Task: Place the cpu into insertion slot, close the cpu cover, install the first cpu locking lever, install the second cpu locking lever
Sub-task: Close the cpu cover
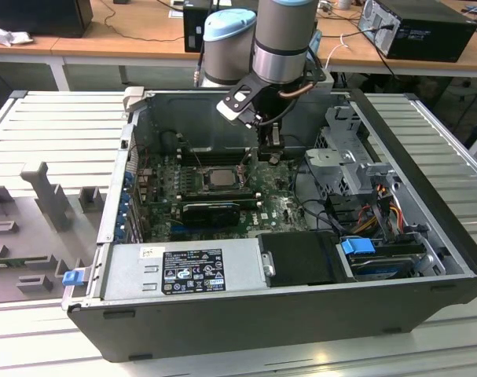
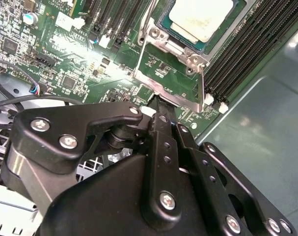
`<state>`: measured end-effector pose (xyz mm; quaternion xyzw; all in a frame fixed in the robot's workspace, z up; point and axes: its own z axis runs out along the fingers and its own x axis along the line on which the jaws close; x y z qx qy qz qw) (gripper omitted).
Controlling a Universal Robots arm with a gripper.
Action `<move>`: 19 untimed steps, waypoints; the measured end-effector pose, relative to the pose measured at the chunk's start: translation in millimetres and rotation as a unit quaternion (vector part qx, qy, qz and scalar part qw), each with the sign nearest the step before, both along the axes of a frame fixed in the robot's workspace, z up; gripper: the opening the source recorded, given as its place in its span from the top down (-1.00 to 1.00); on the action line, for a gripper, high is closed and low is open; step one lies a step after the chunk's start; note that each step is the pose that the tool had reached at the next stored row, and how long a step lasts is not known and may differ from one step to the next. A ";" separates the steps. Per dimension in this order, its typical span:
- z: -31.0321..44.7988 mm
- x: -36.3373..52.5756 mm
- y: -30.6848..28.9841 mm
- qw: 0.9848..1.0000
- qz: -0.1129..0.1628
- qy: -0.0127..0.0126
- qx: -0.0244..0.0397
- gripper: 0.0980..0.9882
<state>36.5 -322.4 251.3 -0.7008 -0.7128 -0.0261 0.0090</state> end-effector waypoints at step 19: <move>0.0 -8.1 0.0 1.000 0.000 0.000 0.000 0.98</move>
